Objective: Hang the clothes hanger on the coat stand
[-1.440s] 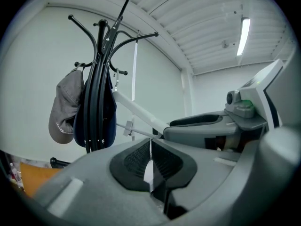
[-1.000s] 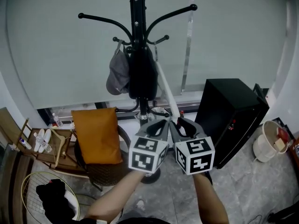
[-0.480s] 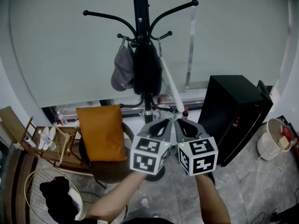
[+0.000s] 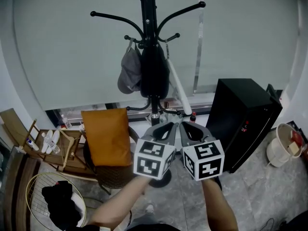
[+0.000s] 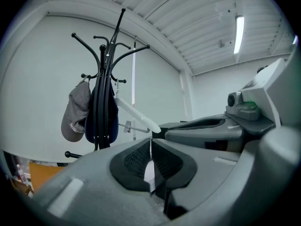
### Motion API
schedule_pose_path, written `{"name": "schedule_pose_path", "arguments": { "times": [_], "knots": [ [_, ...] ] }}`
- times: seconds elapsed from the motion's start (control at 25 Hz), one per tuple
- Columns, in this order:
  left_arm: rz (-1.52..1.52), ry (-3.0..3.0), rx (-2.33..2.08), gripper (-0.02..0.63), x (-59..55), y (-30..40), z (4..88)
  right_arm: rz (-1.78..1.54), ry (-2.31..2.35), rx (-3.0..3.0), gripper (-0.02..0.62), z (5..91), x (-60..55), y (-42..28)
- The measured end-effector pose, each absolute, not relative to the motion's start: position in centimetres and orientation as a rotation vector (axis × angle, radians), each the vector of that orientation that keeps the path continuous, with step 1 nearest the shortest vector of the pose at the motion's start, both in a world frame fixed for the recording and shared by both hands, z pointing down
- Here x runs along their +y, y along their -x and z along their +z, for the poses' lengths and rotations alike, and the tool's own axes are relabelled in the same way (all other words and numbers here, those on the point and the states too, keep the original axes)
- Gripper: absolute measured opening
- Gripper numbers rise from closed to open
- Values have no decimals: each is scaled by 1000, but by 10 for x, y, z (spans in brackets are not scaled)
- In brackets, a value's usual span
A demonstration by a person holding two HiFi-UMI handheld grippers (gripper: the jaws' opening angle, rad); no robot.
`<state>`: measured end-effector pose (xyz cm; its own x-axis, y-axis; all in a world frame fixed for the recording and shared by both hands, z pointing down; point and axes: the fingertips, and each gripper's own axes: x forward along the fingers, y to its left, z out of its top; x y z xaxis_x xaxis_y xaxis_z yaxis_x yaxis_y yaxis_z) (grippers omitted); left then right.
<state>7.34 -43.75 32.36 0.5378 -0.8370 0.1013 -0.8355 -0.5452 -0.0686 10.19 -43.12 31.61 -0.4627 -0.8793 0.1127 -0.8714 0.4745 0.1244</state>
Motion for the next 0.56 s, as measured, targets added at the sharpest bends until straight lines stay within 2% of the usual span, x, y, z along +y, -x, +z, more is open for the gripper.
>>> {"name": "schedule_pose_path", "arguments": {
  "times": [0.56],
  "knots": [
    [-180,2745,1483,12,-431,-66,324,-81,-1523,-2544,2,320,-423,-93]
  ]
}}
